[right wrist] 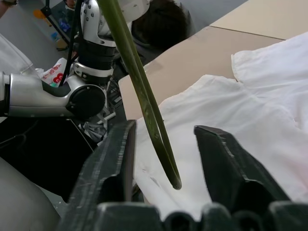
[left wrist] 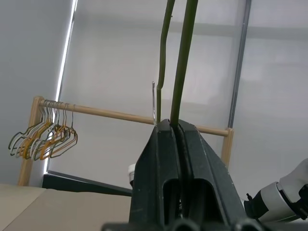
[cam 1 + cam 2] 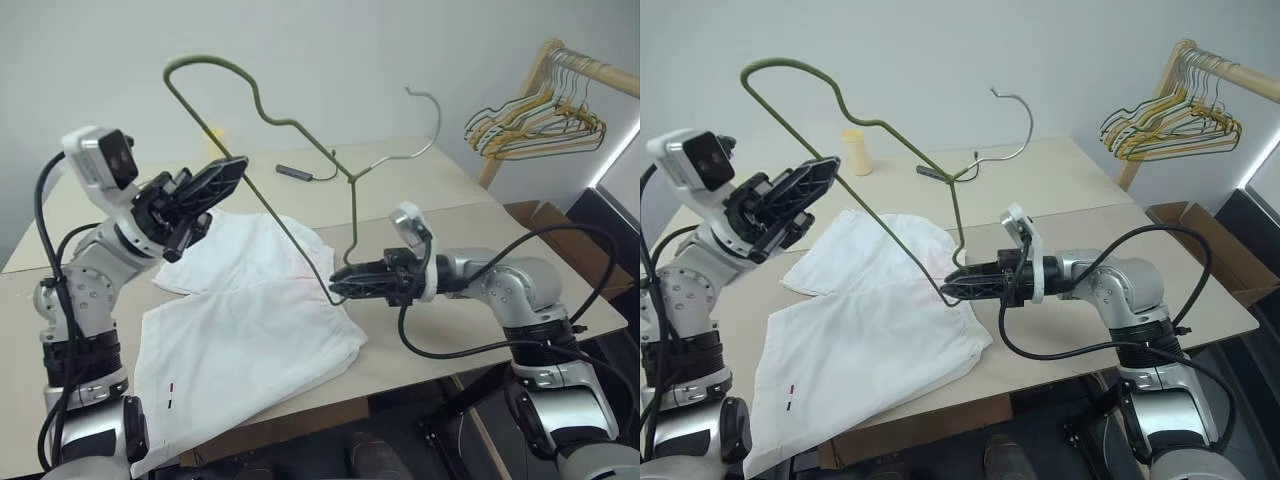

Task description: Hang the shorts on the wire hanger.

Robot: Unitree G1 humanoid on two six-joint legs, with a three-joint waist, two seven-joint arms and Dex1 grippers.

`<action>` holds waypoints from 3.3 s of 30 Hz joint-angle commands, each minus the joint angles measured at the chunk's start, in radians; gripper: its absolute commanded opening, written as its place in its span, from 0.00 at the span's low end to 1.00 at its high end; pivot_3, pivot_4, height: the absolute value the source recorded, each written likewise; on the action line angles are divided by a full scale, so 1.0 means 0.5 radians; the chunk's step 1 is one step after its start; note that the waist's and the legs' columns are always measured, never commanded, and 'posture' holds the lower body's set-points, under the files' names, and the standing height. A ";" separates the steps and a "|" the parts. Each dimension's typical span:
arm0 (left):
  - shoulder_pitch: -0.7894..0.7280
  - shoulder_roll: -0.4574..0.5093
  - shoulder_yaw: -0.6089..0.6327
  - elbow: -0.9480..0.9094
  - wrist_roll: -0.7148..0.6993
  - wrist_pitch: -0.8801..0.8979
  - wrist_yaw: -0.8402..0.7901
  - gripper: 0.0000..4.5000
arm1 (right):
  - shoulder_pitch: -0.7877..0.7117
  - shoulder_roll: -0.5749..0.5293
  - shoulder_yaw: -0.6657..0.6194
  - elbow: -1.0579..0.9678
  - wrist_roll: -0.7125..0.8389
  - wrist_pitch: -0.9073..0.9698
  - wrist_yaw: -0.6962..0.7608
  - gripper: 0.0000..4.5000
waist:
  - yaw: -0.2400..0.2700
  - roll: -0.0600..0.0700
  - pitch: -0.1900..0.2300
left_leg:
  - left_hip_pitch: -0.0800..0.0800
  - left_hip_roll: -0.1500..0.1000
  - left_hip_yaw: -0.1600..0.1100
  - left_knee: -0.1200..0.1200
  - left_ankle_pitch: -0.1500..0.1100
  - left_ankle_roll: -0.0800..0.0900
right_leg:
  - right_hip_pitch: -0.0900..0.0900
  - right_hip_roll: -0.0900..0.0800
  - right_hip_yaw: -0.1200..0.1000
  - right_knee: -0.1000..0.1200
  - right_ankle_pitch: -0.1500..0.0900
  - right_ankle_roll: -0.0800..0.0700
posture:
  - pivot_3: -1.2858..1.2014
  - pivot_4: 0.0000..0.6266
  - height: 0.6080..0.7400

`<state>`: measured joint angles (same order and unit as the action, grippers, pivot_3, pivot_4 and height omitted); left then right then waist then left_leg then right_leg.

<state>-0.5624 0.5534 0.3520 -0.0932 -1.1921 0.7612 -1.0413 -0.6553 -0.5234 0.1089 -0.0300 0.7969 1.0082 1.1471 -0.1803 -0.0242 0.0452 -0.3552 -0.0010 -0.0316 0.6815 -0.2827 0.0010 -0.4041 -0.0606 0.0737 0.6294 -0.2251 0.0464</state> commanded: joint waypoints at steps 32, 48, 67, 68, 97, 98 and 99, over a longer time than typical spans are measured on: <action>-0.096 -0.005 0.027 -0.024 0.025 -0.111 -0.199 0.00 | 0.064 0.071 -0.057 0.023 0.082 0.001 0.061 0.81 | -0.004 0.000 0.000 | 0.001 0.000 0.001 0.000 0.000 0.000 | 0.001 0.001 0.000 0.000 0.000 0.000 | 0.45 0.00 1.00; -0.129 -0.028 0.004 -0.019 0.048 -0.124 -0.172 0.00 | 0.049 0.202 -0.033 0.050 0.073 0.011 0.067 0.62 | -0.006 0.000 0.000 | 0.001 0.000 0.000 0.000 0.000 0.000 | 0.001 0.000 0.000 0.001 0.000 0.000 | 0.45 0.00 1.00; 0.097 0.029 -0.168 0.155 0.517 -0.247 -0.028 0.42 | 0.064 0.209 -0.176 -0.009 0.133 0.046 -0.087 0.00 | -0.005 0.000 0.000 | 0.001 0.000 -0.001 0.000 0.000 0.000 | 0.000 0.000 0.000 0.001 0.000 -0.001 | 0.45 0.00 1.00; 0.131 0.049 -0.199 0.164 0.584 -0.254 -0.004 0.50 | 0.069 0.201 -0.210 -0.026 0.161 0.070 -0.113 0.00 | -0.005 0.000 0.000 | 0.001 0.000 -0.001 0.000 0.000 0.000 | 0.000 0.000 0.000 0.001 0.001 -0.001 | 0.45 0.00 1.00; 0.750 0.630 -0.840 -0.214 1.893 -0.876 -0.077 1.00 | 0.133 -0.983 0.470 0.717 -0.107 0.786 0.435 0.00 | 0.008 0.002 0.001 | 0.001 0.002 0.018 -0.002 -0.001 0.001 | 0.001 0.001 0.004 -0.004 -0.009 0.015 | 0.46 0.00 1.00; 0.752 0.626 -0.841 -0.218 1.894 -0.872 -0.078 1.00 | 0.127 -0.970 0.493 0.731 -0.131 0.768 0.454 0.00 | 0.008 0.002 0.001 | 0.001 0.002 0.017 -0.002 -0.001 0.001 | 0.001 0.001 0.004 -0.004 -0.009 0.015 | 0.46 0.00 1.00; 0.752 0.622 -0.842 -0.217 1.895 -0.869 -0.079 1.00 | 0.123 -0.959 0.515 0.740 -0.157 0.744 0.469 0.00 | 0.009 0.002 0.001 | 0.001 0.002 0.017 -0.002 -0.001 0.001 | 0.001 0.001 0.005 -0.003 -0.009 0.015 | 0.46 0.00 1.00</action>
<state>-0.1827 0.8564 -0.0826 -0.1713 -0.2385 0.3313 -1.0774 -0.5636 -1.0036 0.3624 0.3372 0.7335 1.4120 1.3443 -0.1756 -0.0231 0.0458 -0.3546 -0.0001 -0.0237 0.6806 -0.2829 0.0016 -0.4035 -0.0601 0.0760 0.6278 -0.2298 0.0540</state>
